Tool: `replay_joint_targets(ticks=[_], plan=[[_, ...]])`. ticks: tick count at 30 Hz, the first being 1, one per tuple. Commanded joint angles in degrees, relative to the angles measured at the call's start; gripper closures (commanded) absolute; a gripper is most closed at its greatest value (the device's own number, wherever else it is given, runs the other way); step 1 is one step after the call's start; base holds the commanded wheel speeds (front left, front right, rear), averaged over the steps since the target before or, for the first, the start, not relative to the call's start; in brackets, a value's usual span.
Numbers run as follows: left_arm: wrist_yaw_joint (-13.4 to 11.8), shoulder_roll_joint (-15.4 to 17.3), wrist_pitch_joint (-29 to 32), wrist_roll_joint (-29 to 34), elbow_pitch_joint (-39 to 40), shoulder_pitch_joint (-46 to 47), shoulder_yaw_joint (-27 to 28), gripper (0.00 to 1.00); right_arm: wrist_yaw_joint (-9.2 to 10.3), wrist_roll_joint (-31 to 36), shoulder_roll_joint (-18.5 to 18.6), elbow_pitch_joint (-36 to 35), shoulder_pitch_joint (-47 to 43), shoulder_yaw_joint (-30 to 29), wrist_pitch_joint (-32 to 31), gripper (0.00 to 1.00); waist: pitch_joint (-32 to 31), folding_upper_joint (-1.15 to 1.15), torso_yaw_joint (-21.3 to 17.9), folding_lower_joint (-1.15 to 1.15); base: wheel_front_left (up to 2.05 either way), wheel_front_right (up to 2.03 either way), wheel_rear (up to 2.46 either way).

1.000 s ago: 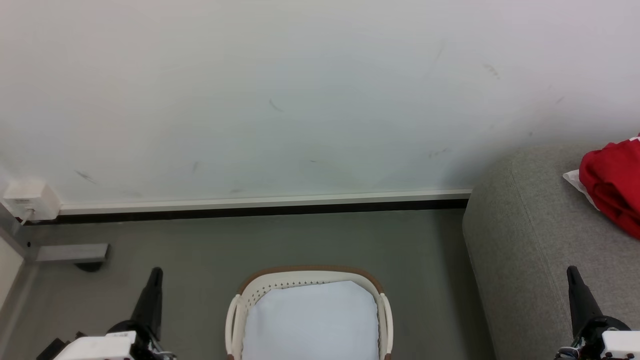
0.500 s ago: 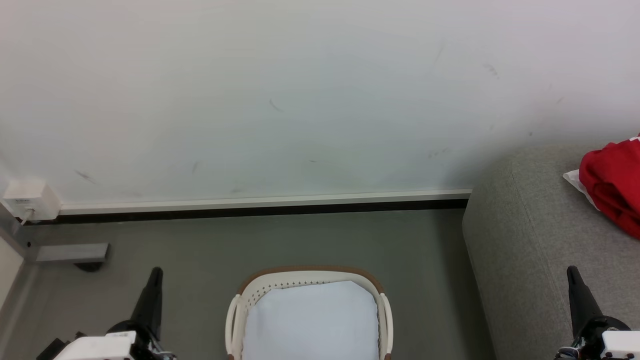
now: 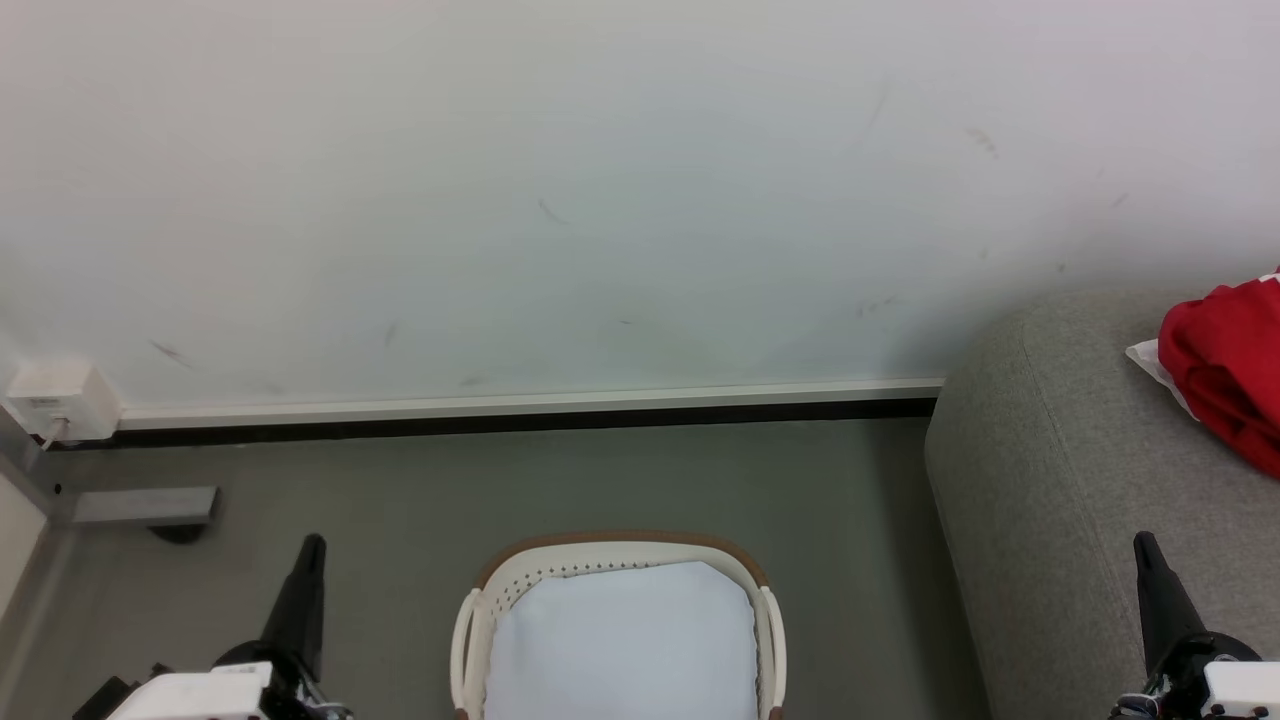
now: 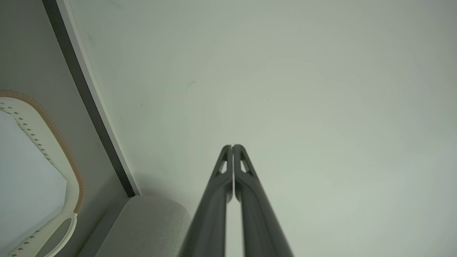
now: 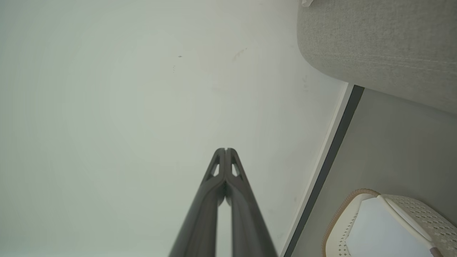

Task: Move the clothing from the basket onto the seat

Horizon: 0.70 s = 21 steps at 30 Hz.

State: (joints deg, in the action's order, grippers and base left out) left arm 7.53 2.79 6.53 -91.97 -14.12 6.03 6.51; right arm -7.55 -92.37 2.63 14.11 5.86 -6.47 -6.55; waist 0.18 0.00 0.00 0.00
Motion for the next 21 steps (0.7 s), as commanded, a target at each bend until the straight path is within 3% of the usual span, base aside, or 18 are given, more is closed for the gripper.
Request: replay_joint_targets(ticks=[1, 21], plan=[[-0.07, 0.17, 0.23, -0.8, 0.17, 0.48, 0.11, 1.0, 0.12, -0.1, 0.46, -0.25, 0.72, -0.2, -0.16, 1.0, 0.0, 0.0, 0.0, 0.0, 0.0, 0.0, 0.0], [-0.07, 0.17, 0.22, -0.81, 0.18, 0.47, 0.1, 1.0, 0.12, -0.1, 0.46, -0.25, 0.73, -0.19, -0.15, 1.0, 0.0, 0.0, 0.0, 0.0, 0.0, 0.0, 0.0]])
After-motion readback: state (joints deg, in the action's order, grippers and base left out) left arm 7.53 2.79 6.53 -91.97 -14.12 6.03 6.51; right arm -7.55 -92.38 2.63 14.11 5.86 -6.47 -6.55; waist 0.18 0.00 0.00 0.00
